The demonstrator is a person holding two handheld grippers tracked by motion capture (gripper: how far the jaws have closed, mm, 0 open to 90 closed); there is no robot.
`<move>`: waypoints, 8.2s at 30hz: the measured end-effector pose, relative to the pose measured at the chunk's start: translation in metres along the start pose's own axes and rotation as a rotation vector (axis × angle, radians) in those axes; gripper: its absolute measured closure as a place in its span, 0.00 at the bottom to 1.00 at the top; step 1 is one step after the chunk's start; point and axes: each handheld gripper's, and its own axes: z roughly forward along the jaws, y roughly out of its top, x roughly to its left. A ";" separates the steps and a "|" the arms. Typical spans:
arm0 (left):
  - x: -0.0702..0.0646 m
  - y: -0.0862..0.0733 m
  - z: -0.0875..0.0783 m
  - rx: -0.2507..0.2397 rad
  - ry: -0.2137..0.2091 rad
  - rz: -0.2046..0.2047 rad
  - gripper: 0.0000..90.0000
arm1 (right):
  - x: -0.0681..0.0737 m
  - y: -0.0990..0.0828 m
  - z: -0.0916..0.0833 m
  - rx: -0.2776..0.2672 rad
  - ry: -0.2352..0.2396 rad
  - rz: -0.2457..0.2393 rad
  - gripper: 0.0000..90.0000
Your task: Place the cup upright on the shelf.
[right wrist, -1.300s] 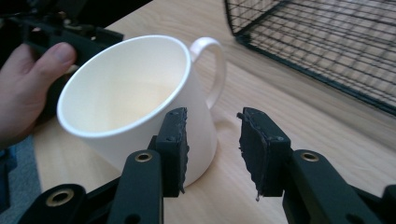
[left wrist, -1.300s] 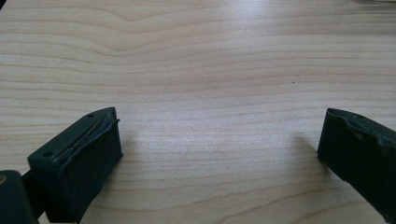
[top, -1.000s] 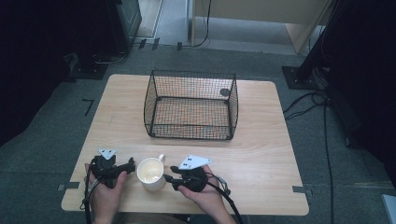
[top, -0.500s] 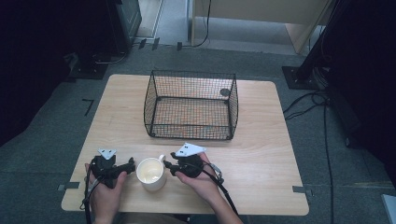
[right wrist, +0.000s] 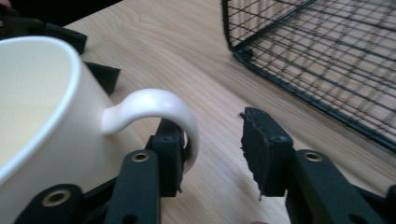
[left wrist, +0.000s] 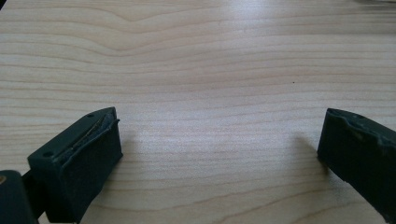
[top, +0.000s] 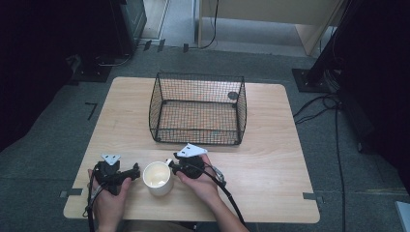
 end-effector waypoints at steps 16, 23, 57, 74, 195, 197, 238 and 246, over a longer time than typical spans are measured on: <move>0.000 0.000 0.000 0.000 0.000 -0.001 0.00 | -0.042 -0.040 -0.072 0.001 -0.054 0.014 0.76; 0.000 0.000 0.000 0.000 0.000 0.000 0.00 | -0.029 -0.041 -0.085 0.015 -0.004 -0.006 0.76; 0.000 0.000 0.000 0.000 0.000 -0.001 0.00 | -0.002 0.000 -0.093 -0.011 -0.029 -0.074 0.90; 0.000 0.000 0.000 -0.001 0.000 -0.001 0.00 | -0.011 0.041 -0.125 -0.085 -0.039 -0.090 0.90; 0.000 0.000 0.000 0.000 0.000 0.000 0.00 | -0.132 0.082 -0.090 -0.026 -0.263 0.151 0.49; 0.000 0.000 0.000 0.000 0.000 0.000 0.00 | -0.126 0.079 -0.098 -0.031 -0.240 0.135 0.37; 0.000 0.000 0.000 0.000 0.000 0.000 0.00 | -0.112 -0.032 -0.181 -0.035 -0.376 0.156 0.00; 0.000 0.000 0.000 0.000 0.000 -0.001 0.00 | -0.124 -0.061 -0.190 -0.015 -0.420 0.204 0.00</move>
